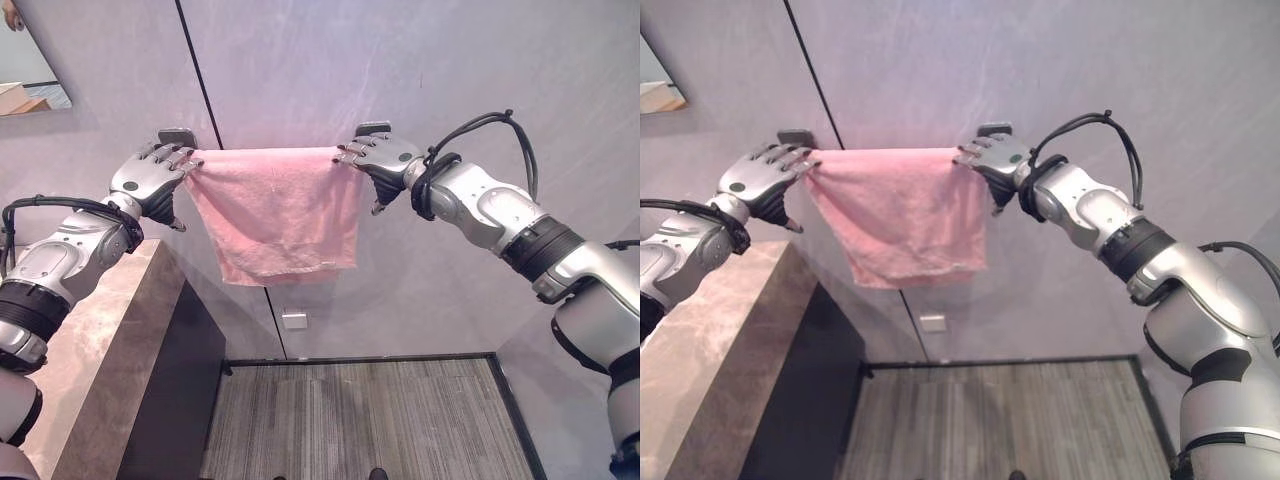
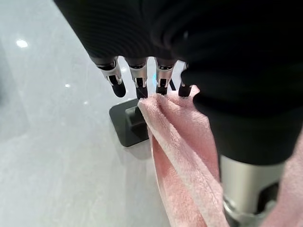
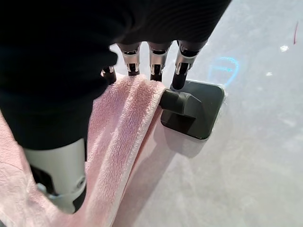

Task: Put brush and paste in cup on sink, flatten towel.

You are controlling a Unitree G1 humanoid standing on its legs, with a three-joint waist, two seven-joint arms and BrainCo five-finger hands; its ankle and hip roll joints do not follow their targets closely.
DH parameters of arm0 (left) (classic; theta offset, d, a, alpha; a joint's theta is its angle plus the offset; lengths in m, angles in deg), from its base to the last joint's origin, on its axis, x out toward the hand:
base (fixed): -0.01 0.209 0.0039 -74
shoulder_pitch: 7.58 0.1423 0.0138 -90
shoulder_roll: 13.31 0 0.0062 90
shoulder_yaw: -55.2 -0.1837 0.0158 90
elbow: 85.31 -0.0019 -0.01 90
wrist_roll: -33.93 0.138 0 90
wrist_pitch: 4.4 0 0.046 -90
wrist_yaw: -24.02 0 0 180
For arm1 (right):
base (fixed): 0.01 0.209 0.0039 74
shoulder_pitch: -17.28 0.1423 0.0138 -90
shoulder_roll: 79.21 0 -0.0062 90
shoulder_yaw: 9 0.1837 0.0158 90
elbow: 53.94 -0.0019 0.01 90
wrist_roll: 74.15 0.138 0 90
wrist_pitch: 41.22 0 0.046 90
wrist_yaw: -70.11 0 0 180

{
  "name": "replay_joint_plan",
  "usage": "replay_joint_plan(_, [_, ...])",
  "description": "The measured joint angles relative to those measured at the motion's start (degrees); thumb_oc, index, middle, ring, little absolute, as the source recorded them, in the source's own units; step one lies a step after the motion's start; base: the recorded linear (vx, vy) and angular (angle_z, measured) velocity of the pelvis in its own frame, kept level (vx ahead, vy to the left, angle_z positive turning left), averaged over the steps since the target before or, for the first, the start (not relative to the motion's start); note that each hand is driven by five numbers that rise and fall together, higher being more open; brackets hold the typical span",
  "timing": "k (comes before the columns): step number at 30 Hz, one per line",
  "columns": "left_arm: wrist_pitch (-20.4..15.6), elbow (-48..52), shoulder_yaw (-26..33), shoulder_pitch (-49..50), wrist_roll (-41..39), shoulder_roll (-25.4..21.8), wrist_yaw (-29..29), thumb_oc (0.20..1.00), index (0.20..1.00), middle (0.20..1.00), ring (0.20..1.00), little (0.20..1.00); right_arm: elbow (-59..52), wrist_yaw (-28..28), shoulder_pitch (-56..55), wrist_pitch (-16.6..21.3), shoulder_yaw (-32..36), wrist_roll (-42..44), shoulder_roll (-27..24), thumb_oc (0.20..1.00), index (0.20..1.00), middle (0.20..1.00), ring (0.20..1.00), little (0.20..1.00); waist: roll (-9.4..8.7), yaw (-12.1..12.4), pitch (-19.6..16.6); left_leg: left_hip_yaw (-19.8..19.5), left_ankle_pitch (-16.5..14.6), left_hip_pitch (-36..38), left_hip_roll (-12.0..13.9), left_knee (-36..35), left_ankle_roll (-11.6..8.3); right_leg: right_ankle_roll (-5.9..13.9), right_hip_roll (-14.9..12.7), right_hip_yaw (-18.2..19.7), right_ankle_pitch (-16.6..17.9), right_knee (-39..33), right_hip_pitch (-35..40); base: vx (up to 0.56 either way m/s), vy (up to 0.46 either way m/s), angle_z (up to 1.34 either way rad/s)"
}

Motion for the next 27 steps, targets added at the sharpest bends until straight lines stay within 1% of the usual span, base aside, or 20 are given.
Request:
replay_joint_plan(6, [0.0,-1.0,0.3,0.1,-0.5,0.5,-1.0,1.0,1.0,1.0,1.0,1.0,-0.1,1.1,0.2,0.0,0.2,0.0,-0.1,1.0,1.0,1.0,1.0,1.0,1.14,0.0,0.3,-0.1,0.1,-1.0,0.0,0.0,0.06,0.0,0.0,0.0,0.1,0.0,-0.8,-0.02,-0.005,0.0])
replay_joint_plan(8, [0.0,-0.9,2.4,1.2,-1.3,0.8,-1.2,1.0,1.0,1.0,1.0,1.0,-0.4,1.2,0.4,0.0,0.7,0.0,-0.1,1.0,1.0,1.0,1.0,1.0,1.56,0.1,0.5,-0.1,0.3,-1.1,0.0,0.0,-0.02,0.01,0.0,0.0,0.3,0.0,-1.3,-0.02,-0.005,0.01])
replay_joint_plan(10, [0.0,-0.9,2.9,1.4,-1.4,0.8,-1.5,1.0,1.0,1.0,1.0,1.0,-0.5,1.2,0.4,0.0,0.9,0.0,-0.1,1.0,1.0,1.0,1.0,1.0,1.73,0.1,0.7,-0.1,0.4,-1.5,0.0,0.0,-0.07,0.01,0.1,0.0,0.4,0.0,-1.5,0.0,0.0,0.0])
replay_joint_plan(11, [0.0,-0.9,3.1,1.4,-2.9,0.9,-1.8,1.0,1.0,1.0,1.0,1.0,-1.2,1.2,0.5,0.0,1.6,0.0,-0.7,1.0,1.0,1.0,1.0,1.0,1.91,0.1,0.9,-0.1,0.5,-2.0,0.0,0.0,-0.13,0.0,0.0,0.0,0.6,0.0,-2.1,0.0,0.0,0.0])
replay_joint_plan(14, [0.0,-0.9,5.1,2.1,-3.4,1.3,-2.7,1.0,1.0,1.0,1.0,1.0,-1.7,1.4,0.5,0.0,2.7,0.0,-0.8,1.0,1.0,1.0,1.0,1.0,2.11,0.2,1.8,-0.2,0.7,-2.1,0.1,0.0,-0.13,0.03,0.1,0.0,0.7,0.0,-2.2,0.01,-0.003,0.0])
replay_joint_plan(17, [0.0,-0.9,6.1,2.8,-3.4,1.6,-2.9,1.0,1.0,1.0,1.0,1.0,-1.8,1.4,0.2,0.0,2.9,0.0,-0.8,1.0,1.0,1.0,1.0,1.0,2.08,0.3,1.9,-0.1,0.7,-1.9,0.1,0.0,-0.13,0.03,0.1,0.0,0.7,0.0,-2.0,0.06,-0.014,0.0])
replay_joint_plan(20, [0.1,-1.0,10.0,5.2,-3.8,3.4,-3.2,1.0,1.0,1.0,1.0,1.0,-1.9,1.4,0.2,0.0,3.0,0.0,-0.8,1.0,1.0,1.0,1.0,1.0,1.91,0.0,1.9,-0.1,0.8,-1.7,0.1,0.0,0.0,0.18,0.1,0.0,0.9,0.0,-1.8,0.05,0.002,0.0])
replay_joint_plan(21, [0.2,-1.0,11.7,6.3,-4.9,4.9,-3.2,1.0,1.0,1.0,1.0,1.0,-1.9,1.4,-0.5,0.0,3.3,0.0,-0.8,1.0,1.0,1.0,1.0,1.0,1.84,0.0,1.9,-0.1,0.8,-1.1,0.0,0.0,0.02,0.19,0.1,0.0,0.9,0.0,-1.2,0.05,0.002,0.0])
replay_joint_plan(25, [0.4,-1.0,14.0,8.4,-5.7,7.6,-3.2,1.0,1.0,1.0,1.0,1.0,-2.0,1.4,-4.4,0.0,7.2,0.0,-0.3,1.0,1.0,1.0,1.0,1.0,1.39,0.0,1.9,-0.1,0.7,0.4,0.0,0.0,0.3,0.23,0.0,-0.1,0.4,0.0,0.4,0.01,0.001,0.0])
replay_joint_plan(27, [0.5,-1.0,14.2,8.9,-5.7,8.1,-3.2,1.0,1.0,1.0,1.0,1.0,-2.0,1.4,-6.0,0.0,8.9,0.1,0.2,1.0,1.0,1.0,1.0,1.0,1.35,0.0,1.9,-0.1,0.6,1.0,-0.1,0.0,0.58,0.25,-0.1,-0.1,0.2,0.0,1.0,0.0,0.0,0.0])
